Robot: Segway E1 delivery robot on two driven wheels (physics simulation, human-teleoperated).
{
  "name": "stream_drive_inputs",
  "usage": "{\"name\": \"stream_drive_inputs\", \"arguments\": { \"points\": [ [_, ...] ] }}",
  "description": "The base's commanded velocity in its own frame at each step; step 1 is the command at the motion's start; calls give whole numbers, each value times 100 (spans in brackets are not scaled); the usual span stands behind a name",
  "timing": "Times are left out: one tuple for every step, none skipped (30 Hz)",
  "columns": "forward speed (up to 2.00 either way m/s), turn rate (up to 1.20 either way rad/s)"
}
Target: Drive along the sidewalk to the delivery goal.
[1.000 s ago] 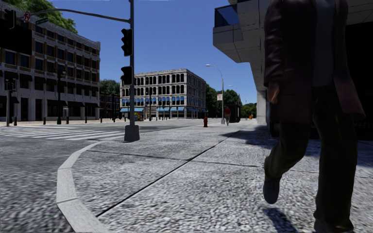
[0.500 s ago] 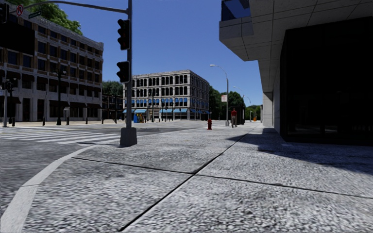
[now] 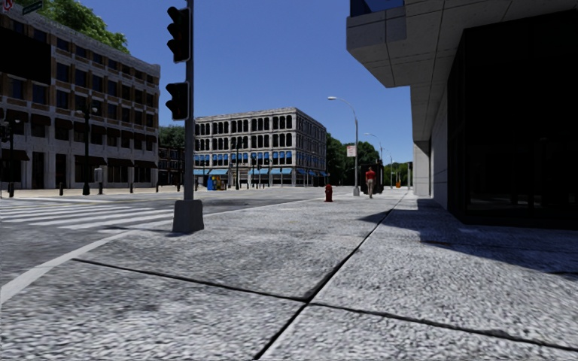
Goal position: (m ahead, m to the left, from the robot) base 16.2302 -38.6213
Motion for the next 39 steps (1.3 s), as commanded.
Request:
{"name": "stream_drive_inputs", "arguments": {
  "points": [
    [140, 0],
    [140, 0],
    [140, 0],
    [141, 0],
    [141, 0],
    [143, 0],
    [143, 0],
    [143, 0],
    [144, -2],
    [144, -2],
    [145, -8],
    [146, -13],
    [150, -17],
    [150, -17],
    [153, -19],
    [155, -19],
    [155, -19],
    [156, -19],
    [157, -19],
    [157, -19],
    [157, -19],
    [158, -19],
    [159, -19],
    [161, -19],
    [161, -19],
    [163, -19],
    [165, -19],
    [165, -19],
    [167, -19],
    [168, -19],
    [169, -19],
    [169, -19],
    [169, -19],
    [171, -19],
    [172, -19],
    [172, -19],
    [178, -19],
    [187, -19],
    [200, -19]
  ]
}}
